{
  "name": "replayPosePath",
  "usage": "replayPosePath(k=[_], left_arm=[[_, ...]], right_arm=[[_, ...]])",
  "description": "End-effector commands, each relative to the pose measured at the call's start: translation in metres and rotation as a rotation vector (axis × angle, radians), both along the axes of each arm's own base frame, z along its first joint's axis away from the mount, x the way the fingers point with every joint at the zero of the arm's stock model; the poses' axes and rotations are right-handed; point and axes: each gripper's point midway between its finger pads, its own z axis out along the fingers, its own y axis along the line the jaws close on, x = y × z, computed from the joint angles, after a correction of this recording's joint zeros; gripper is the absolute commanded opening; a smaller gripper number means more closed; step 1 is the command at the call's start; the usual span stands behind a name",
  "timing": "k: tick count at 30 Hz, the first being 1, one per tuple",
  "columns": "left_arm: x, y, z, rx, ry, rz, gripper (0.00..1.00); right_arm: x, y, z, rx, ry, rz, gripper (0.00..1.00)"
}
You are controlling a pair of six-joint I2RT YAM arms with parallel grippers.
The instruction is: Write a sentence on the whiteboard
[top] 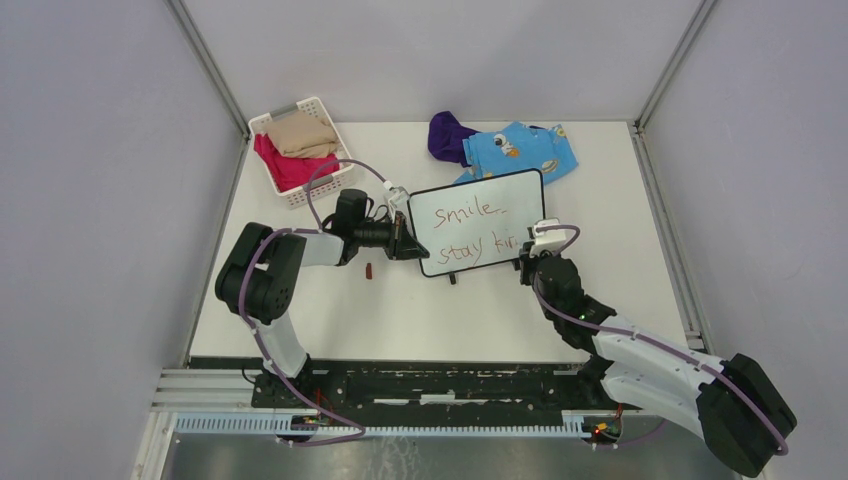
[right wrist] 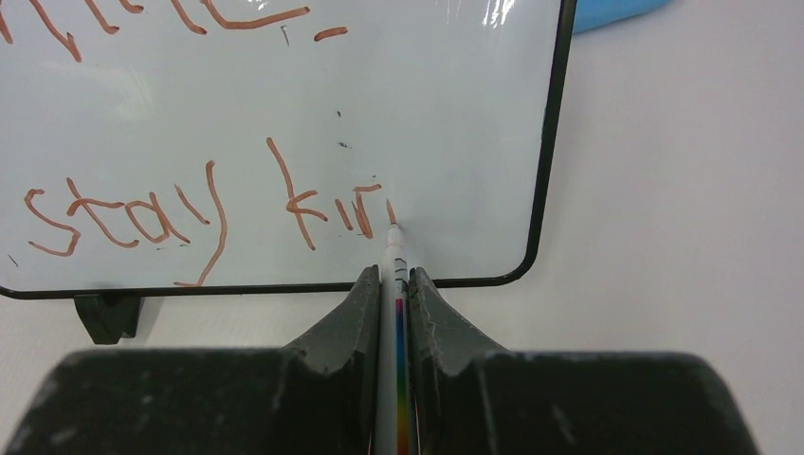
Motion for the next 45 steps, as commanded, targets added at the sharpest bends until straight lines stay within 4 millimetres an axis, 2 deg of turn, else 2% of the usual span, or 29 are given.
replayPosePath(k=[1,6,13,24,33,39,45], left_arm=[[0.008,0.008,-0.029,0.112,-0.008,0.06,0.02],[0.008,0.008,-0.029,0.113,-0.009,0.058,0.02],[0.008,0.008,-0.03,0.113,-0.006,0.058,0.02],[0.007,0.008,-0.03,0.115,-0.009,0.057,0.02],[0.008,0.008,-0.029,0.114,-0.01,0.057,0.02],[0.008,0.008,-0.03,0.117,-0.01,0.06,0.02],[0.008,0.008,-0.03,0.117,-0.011,0.06,0.02]], right_arm=[[0.0,-0.002,0.002,0.027,-0.011,-0.014,0.0],[0.001,-0.002,0.003,0.025,-0.016,-0.016,0.0],[0.008,0.003,0.021,0.033,-0.042,-0.014,0.0],[0.014,0.004,0.059,0.052,-0.111,-0.017,0.0],[0.02,0.011,0.06,0.062,-0.11,-0.005,0.0],[0.02,-0.007,0.067,0.071,-0.14,-0.081,0.0],[0.017,-0.019,0.059,0.08,-0.13,-0.129,0.0]])
